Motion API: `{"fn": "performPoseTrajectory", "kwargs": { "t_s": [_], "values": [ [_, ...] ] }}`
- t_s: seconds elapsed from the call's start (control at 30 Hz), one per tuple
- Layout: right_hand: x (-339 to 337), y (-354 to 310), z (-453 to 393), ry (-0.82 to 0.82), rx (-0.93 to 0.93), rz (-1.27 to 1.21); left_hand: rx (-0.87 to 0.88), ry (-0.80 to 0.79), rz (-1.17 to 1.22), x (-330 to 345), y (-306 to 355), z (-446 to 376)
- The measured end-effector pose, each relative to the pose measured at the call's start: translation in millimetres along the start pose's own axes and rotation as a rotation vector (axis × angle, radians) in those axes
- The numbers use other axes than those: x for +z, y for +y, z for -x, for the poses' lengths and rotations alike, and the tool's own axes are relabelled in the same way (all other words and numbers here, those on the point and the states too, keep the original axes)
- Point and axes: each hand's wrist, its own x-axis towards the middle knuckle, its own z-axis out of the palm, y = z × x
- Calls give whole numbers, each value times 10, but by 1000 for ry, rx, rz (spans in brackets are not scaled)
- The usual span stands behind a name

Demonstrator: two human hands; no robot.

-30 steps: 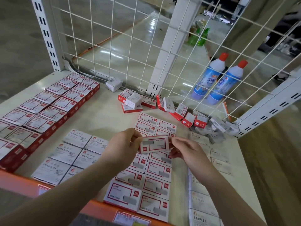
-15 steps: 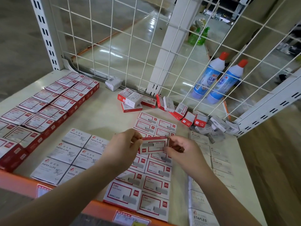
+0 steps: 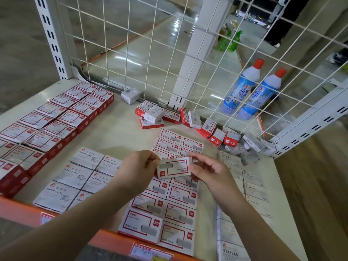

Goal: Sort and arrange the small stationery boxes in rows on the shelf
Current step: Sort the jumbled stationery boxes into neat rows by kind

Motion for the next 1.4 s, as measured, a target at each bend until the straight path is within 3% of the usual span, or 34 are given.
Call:
{"fn": "performPoseTrajectory", "kwargs": {
  "t_s": [0.27, 0.5, 0.73, 1.17, 1.4],
  "values": [
    [14, 21, -9, 12, 15, 45, 3, -10, -52, 23, -11, 5],
    [-25, 101, -21, 2, 54, -138, 16, -63, -2, 26, 7, -5],
    [-25, 127, -37, 9, 71, -152, 36, -67, -8, 1, 4, 12],
    [72, 64, -20, 52, 43, 5, -28, 50, -52, 41, 22, 10],
    [174, 40, -8, -22, -15, 329, -49, 105, -58, 99, 62, -2]
  ]
}}
